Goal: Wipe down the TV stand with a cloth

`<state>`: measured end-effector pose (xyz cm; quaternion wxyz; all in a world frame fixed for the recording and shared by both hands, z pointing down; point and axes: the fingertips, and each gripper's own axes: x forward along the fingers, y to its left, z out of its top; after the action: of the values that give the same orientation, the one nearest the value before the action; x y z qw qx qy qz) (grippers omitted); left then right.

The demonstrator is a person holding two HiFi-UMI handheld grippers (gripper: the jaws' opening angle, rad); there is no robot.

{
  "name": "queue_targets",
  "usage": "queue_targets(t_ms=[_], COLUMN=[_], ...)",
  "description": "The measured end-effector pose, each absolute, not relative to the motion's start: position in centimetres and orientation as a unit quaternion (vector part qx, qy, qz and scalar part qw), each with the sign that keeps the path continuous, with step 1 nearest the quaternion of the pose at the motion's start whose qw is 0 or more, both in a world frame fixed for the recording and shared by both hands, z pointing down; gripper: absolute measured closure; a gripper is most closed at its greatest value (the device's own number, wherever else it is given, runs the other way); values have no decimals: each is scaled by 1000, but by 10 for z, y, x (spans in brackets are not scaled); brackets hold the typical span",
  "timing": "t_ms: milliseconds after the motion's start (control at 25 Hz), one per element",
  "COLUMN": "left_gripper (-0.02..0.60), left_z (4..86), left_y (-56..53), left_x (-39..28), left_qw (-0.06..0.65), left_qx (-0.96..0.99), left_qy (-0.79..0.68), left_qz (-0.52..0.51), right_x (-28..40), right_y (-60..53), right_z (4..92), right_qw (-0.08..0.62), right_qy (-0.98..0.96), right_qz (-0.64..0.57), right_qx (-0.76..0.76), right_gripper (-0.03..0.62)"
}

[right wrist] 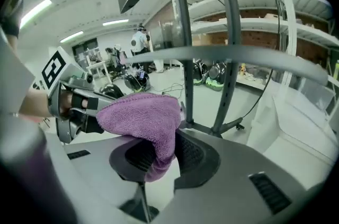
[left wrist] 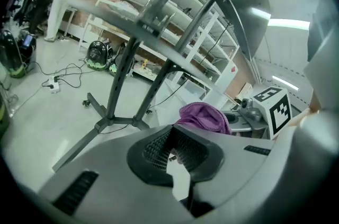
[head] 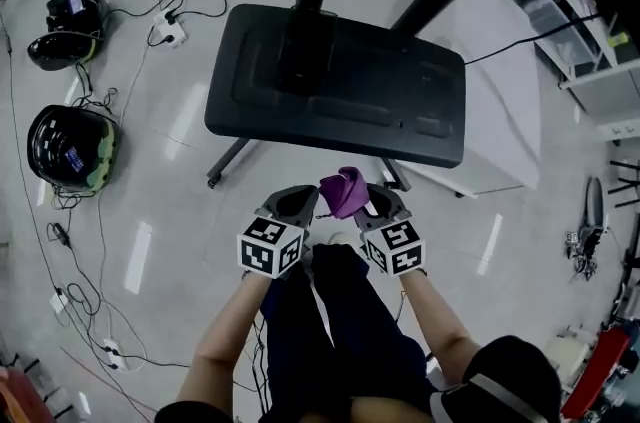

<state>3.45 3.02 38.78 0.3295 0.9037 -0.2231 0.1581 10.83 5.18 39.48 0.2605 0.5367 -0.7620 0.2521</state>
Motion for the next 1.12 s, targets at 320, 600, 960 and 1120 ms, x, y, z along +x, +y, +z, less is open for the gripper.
queue_targets(t_ms=[320,600,960,1120], left_gripper=[575,575,575,575], left_z=[226,84,-8,-18], left_y=[31,32,71,79], left_x=[29,31,58,72], left_qw=[309,307,264,246], left_qx=[899,902,917,921], left_qy=[-270,-281,-287,-292], left_qz=[151,116,90,81], right_x=[102,119,187,211], right_y=[67,80,121,130], right_z=[227,75,-32,-54], right_qw=[225,157,92,73], right_qy=[-766,-761,-726,-717], right_qz=[258,231,167,137], right_qx=[545,586,661,680], right_gripper=[496,496,496,496])
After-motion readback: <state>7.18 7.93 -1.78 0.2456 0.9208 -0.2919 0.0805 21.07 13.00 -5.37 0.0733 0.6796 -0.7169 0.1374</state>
